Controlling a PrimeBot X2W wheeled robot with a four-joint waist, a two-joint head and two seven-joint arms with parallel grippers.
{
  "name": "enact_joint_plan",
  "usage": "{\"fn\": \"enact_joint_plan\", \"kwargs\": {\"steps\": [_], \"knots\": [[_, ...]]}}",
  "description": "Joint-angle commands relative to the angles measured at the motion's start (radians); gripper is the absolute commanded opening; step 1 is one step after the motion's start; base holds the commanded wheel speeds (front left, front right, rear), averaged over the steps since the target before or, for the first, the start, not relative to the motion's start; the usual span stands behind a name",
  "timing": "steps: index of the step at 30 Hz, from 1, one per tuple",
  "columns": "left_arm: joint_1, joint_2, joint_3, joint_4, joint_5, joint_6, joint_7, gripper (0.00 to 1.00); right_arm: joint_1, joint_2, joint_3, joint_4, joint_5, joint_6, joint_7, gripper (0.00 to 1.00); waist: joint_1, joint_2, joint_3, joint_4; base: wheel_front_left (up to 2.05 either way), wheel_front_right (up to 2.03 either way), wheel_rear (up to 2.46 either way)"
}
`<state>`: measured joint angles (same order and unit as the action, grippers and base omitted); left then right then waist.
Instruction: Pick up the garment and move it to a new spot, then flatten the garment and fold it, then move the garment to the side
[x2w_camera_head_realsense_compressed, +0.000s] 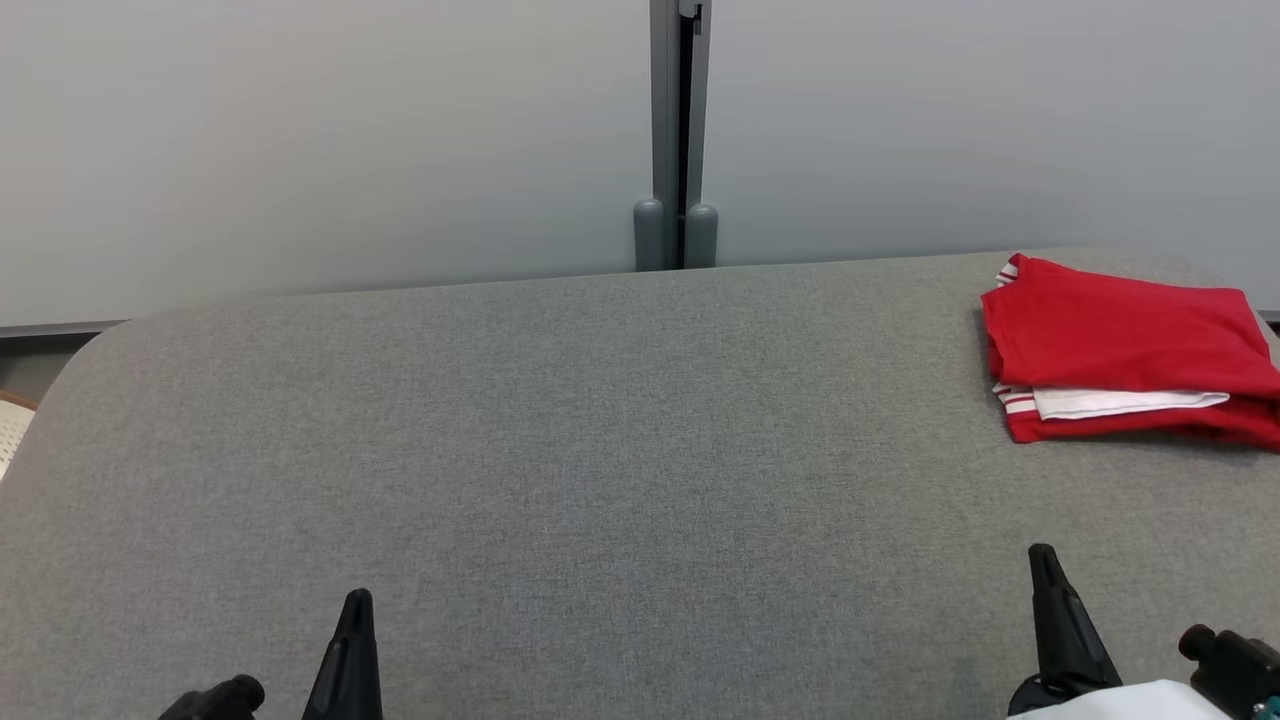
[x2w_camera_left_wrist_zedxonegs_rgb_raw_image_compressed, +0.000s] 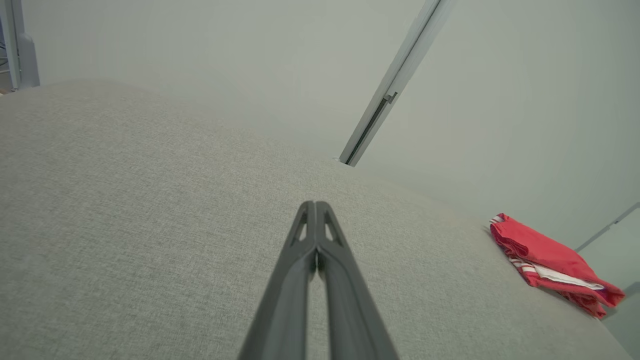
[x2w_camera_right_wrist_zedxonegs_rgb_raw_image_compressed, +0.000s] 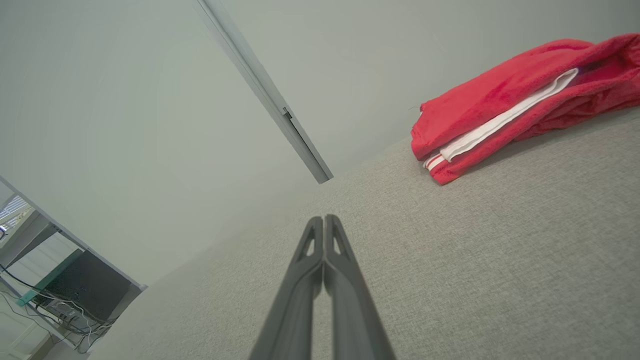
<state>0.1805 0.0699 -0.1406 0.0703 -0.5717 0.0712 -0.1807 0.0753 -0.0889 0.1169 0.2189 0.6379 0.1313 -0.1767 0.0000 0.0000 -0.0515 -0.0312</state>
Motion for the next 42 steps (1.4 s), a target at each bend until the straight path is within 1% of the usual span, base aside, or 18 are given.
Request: {"fn": "enact_joint_plan", "kwargs": {"steps": [1, 10, 11, 12, 20, 21, 42], "knots": [[-0.038, 0.007, 0.012, -0.004, -0.052, -0.012, 0.008, 0.0, -0.035, -0.009, -0.009, -0.009, 0.05, 0.0, 0.01, 0.0, 0.0, 0.0, 0.001, 0.001, 0.0, 0.0, 0.0], [-0.074, 0.013, 0.032, 0.022, -0.195, -0.038, 0.036, 0.0, -0.055, -0.01, -0.031, -0.005, 0.182, 0.0, 0.041, 0.0, 0.0, 0.0, 0.006, 0.003, 0.0, 0.0, 0.0], [-0.074, 0.013, 0.032, 0.022, -0.195, -0.038, 0.036, 0.0, -0.055, -0.01, -0.031, -0.005, 0.182, 0.0, 0.041, 0.0, 0.0, 0.0, 0.006, 0.003, 0.0, 0.0, 0.0], [-0.081, 0.014, 0.037, 0.026, -0.226, -0.043, 0.042, 0.0, -0.059, -0.01, -0.035, -0.004, 0.209, 0.0, 0.047, 0.0, 0.0, 0.0, 0.007, 0.004, 0.0, 0.0, 0.0], [-0.105, 0.017, 0.053, 0.041, -0.325, -0.062, 0.064, 0.0, -0.074, -0.009, -0.051, -0.001, 0.301, 0.0, 0.07, 0.0, 0.0, 0.0, 0.011, 0.006, 0.0, 0.0, 0.0], [-0.111, 0.018, 0.058, 0.045, -0.352, -0.067, 0.07, 0.0, -0.077, -0.009, -0.056, -0.001, 0.326, 0.0, 0.076, 0.0, 0.0, 0.0, 0.012, 0.007, 0.0, 0.0, 0.0], [-0.172, 0.021, 0.105, 0.086, -0.602, -0.114, 0.129, 0.0, -0.114, -0.004, -0.1, 0.006, 0.557, 0.0, 0.137, 0.0, 0.0, 0.0, 0.023, 0.013, 0.0, 0.0, 0.0]]}}
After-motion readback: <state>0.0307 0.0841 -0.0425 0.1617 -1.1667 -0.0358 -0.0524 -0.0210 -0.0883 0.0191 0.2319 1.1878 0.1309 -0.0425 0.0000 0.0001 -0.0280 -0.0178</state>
